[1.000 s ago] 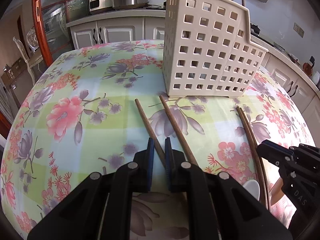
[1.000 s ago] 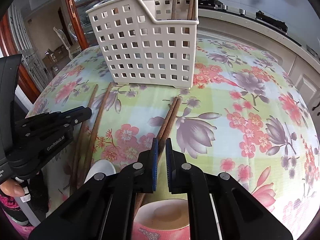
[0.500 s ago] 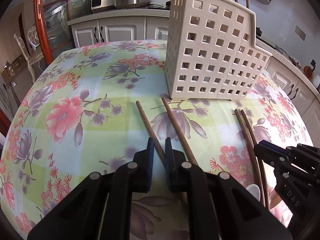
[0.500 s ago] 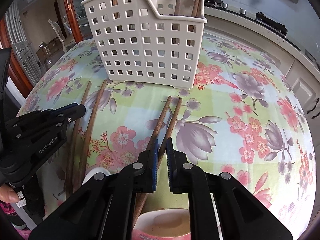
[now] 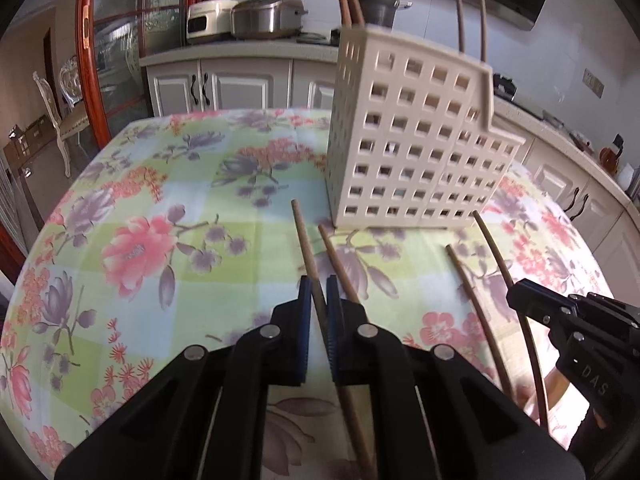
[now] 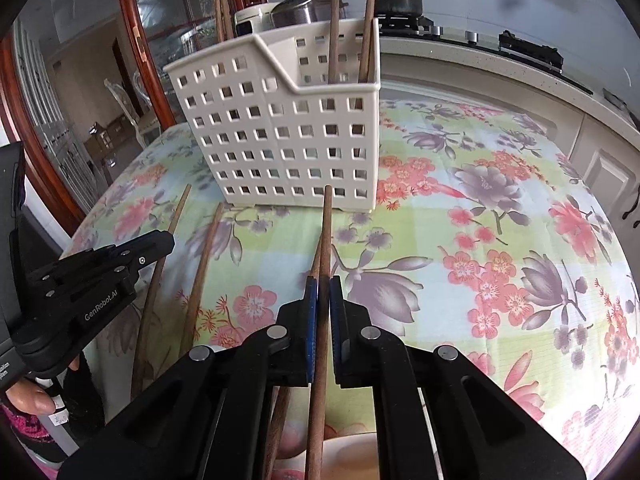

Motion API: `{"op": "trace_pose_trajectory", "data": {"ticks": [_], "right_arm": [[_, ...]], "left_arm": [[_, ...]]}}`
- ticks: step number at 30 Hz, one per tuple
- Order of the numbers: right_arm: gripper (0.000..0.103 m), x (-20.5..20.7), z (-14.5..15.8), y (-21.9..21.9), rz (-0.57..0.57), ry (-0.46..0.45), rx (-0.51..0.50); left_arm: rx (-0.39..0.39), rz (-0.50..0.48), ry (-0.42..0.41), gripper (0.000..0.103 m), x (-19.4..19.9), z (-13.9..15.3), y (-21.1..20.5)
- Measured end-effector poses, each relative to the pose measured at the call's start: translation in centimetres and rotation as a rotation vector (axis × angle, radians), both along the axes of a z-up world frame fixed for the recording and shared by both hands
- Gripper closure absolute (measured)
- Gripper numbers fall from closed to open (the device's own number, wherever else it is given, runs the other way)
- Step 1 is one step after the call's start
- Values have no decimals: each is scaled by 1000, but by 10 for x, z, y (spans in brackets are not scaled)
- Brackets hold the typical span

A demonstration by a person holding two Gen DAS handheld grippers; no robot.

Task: Organize utensils
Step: 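Grasp a brown chopstick with the left gripper while the right gripper grasps another, then lift both held chopsticks upright and carry them above the white caddy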

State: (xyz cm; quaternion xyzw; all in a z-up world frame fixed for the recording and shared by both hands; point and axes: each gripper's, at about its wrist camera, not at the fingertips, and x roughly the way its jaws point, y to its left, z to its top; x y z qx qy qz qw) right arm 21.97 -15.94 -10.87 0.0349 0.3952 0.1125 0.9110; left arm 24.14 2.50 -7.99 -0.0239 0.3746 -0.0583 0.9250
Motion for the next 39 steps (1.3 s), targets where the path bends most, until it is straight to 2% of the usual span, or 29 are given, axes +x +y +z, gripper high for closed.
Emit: {"op": "trace_pose_trajectory", "data": {"ticks": [8,13,23,39], "right_arm": [[96,-22,28,-11,13,-99,79],[96,-37,45,-16,33,-168,105],[96,-62,69,-24,48,-253,111],[96,-100,92,-24,90,-348,83]], "left_arm": [[-25,-11,-112,96,-26,30,0],[14,-16,-187,96,-48,47,-6],[39,-14,-275,96,-81,71,-8],[87,-18,-405,96,-129,92,-19]]}}
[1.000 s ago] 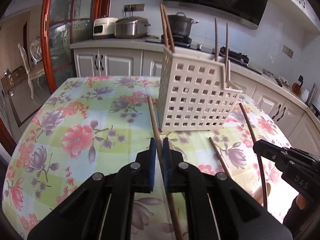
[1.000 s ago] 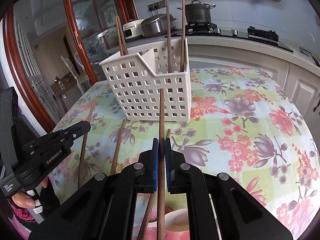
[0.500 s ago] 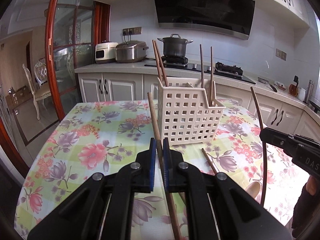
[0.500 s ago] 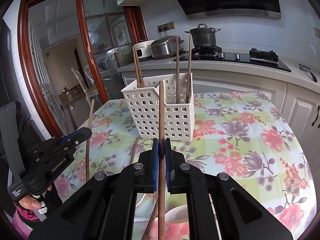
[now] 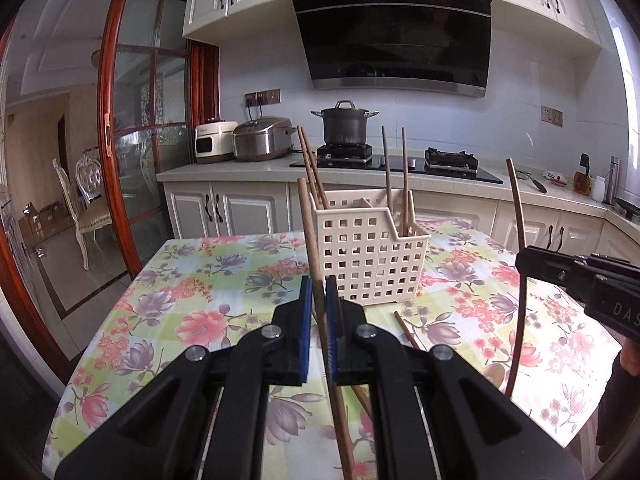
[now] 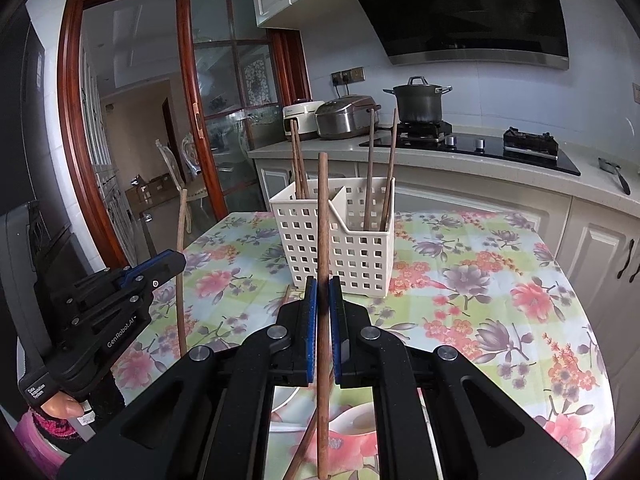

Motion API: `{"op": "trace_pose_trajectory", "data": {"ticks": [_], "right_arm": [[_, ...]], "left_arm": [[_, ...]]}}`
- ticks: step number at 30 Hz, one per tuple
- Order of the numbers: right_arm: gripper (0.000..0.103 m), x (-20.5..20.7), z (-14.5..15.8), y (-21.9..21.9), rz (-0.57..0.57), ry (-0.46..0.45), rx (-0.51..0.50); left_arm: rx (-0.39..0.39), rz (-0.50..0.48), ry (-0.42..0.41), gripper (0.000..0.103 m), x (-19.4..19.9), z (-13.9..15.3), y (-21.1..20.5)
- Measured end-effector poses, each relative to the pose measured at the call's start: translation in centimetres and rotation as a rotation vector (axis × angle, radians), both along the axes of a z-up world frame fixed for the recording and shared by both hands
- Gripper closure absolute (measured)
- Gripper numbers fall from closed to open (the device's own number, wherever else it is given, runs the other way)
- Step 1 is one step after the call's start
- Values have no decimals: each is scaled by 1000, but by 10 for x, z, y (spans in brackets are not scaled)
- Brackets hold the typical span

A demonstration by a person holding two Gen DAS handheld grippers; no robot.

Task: Organize utensils
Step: 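Lift both held chopsticks upright and carry them above the white caddy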

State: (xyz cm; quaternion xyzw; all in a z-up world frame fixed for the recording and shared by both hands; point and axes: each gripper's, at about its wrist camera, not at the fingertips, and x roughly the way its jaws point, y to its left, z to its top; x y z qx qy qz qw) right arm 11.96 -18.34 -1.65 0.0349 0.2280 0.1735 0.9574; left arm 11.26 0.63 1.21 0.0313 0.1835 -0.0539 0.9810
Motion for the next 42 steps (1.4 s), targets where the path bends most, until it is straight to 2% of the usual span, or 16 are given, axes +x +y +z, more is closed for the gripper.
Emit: {"op": "trace_pose_trajectory", "data": {"ticks": [6,25,42], "right_arm": [[96,-7,3,-1,1,-16,0],[96,-15,11,-4,8,-46,13],[96,-15,30,-4,11,-95,12]], "left_arm": [[17,9,-57,96,-11,10,-6],[18,22,-77,97,-16,15,-5],[10,27,-102,97,-16,27,-3]]}}
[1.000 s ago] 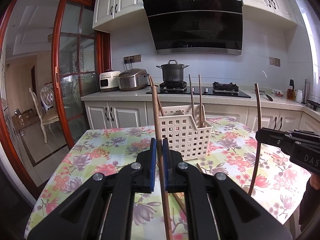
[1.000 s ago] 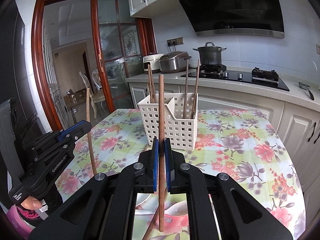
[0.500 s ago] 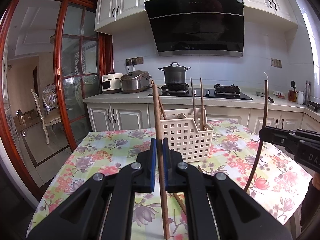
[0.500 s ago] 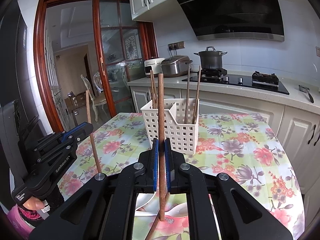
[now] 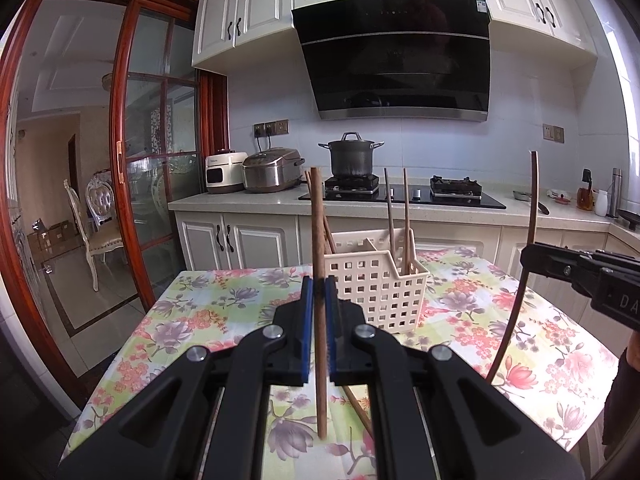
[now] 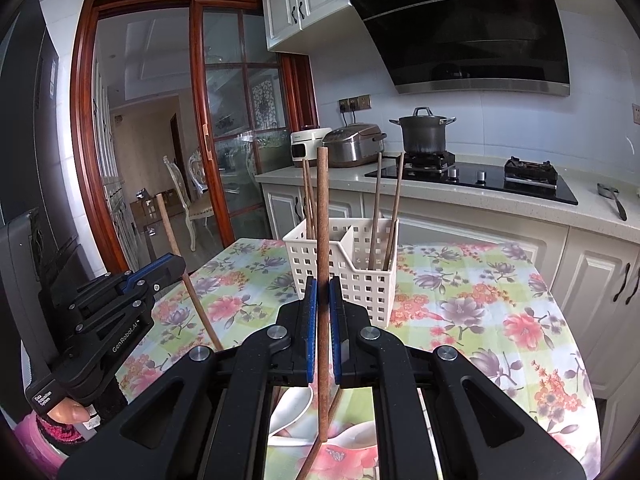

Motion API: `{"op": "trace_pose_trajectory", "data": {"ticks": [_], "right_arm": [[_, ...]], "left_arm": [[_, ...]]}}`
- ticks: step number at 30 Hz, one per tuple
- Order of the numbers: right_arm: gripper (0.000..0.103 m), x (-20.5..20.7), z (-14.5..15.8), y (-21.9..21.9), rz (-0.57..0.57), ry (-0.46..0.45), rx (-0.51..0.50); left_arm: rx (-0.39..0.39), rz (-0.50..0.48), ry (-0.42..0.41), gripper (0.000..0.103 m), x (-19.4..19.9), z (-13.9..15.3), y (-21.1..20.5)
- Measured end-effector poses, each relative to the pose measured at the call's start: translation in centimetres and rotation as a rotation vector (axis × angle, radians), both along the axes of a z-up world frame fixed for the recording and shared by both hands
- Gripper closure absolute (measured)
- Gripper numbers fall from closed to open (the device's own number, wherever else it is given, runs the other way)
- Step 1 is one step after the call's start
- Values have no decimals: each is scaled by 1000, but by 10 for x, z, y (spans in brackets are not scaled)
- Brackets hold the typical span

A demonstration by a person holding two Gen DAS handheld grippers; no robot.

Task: Organize utensils
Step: 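Lift both held chopsticks upright and carry them above the white caddy, then lower both chopsticks into the white caddy and open both grippers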

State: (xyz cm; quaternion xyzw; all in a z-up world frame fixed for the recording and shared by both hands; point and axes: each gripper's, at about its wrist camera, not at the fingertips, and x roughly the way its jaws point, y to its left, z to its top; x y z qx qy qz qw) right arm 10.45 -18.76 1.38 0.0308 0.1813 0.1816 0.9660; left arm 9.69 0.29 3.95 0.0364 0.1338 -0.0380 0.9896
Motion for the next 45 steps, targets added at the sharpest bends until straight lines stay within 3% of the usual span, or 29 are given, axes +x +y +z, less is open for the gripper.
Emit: {"op": "trace_pose_trajectory", "data": {"ticks": [8,19,35,39,45], "right_arm": [[96,18,16,-4,-9,-26,-14],[96,68,41,-12,-48,-34,-28],[96,142,89,-7,-99,-102,-8],[96,162,91,-3,-110,-107,-17],[96,190,69,2,-114,-45,-16]], "left_arm": [[1,-22,-20,97,14,22,-1],[-36,-53,-22,97,64,65,-3],[-59,-56,-92,97,138,146,-14],[-68,-53,-93,97,161,153,-18],[-96,-78,-40,97,194,139,-28]]}}
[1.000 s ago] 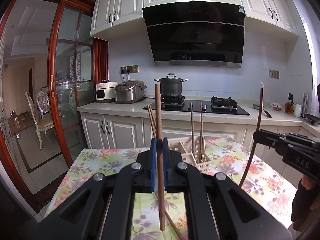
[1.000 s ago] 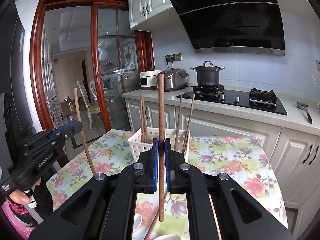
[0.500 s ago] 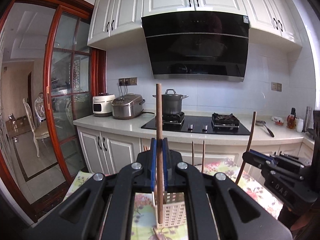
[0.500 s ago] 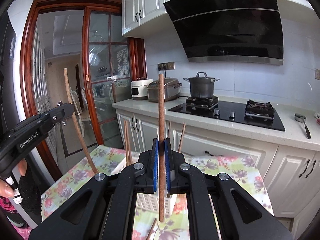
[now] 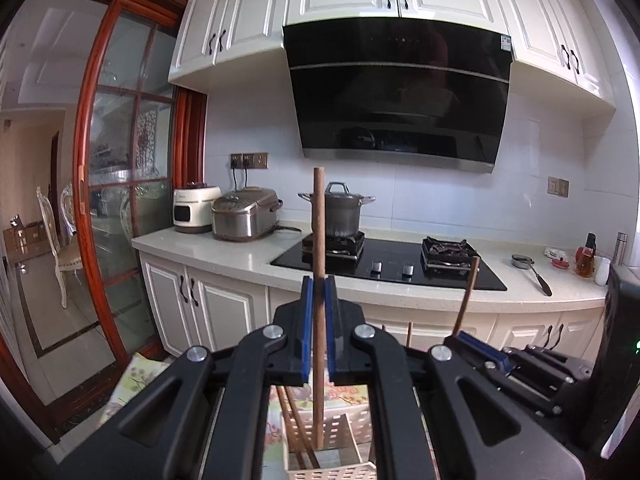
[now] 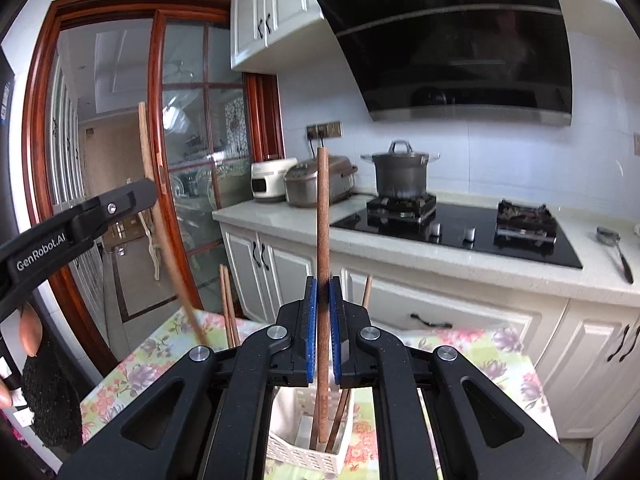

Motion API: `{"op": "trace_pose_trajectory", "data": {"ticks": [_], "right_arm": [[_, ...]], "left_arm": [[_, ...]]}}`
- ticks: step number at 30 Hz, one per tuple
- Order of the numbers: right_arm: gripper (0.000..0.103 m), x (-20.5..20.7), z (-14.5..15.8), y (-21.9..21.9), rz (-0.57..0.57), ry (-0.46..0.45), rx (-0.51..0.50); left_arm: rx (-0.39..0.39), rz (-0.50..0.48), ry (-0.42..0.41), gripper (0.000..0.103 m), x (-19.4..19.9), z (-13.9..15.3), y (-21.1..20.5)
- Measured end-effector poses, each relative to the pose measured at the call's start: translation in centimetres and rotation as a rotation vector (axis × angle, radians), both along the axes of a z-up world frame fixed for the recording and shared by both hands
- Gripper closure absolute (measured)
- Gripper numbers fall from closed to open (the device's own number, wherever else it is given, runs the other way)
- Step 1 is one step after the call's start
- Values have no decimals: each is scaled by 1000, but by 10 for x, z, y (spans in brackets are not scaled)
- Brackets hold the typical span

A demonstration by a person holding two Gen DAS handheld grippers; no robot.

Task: Organize utensils
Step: 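Lower both chopsticks into the white caddy and open both grippers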

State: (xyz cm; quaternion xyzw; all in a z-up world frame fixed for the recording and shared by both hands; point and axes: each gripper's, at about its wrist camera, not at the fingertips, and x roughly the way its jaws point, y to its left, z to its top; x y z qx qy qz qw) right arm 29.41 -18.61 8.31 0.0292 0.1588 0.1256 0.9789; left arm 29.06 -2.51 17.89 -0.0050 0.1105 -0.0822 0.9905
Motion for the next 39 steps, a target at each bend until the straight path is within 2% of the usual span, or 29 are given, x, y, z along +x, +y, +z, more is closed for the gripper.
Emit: {"op": "trace_pose_trajectory", "data": {"ticks": [7,10,14,17,24,28,31,34,36,39], "right_arm": [[96,18,-29,1,16,87,10],[96,22,-35,3,15,98,3],[96,30,-45,9,8,119,-4],[93,38,-54,8,-6,133,1],[78,44,-58,-4,-14,138,29],[76,30,-51,-12,-2,108,47],[76,16,-47,-15,18,99,53],[76,-5,-47,-16,30,93,50],[76,-21,-51,-18,41,106,57],[76,-42,-60,-19,44,131,59]], "left_arm": [[12,-14,79,98,18,-33,-4],[0,-17,102,98,21,-40,0],[24,-14,137,98,33,-48,-2],[57,39,122,98,43,-53,-5],[39,96,154,96,68,-56,4],[62,127,116,72,58,-56,8],[62,132,99,70,47,-53,13],[58,133,83,55,30,-52,19],[55,139,73,48,15,-55,24],[49,160,71,32,-10,-65,35]]}}
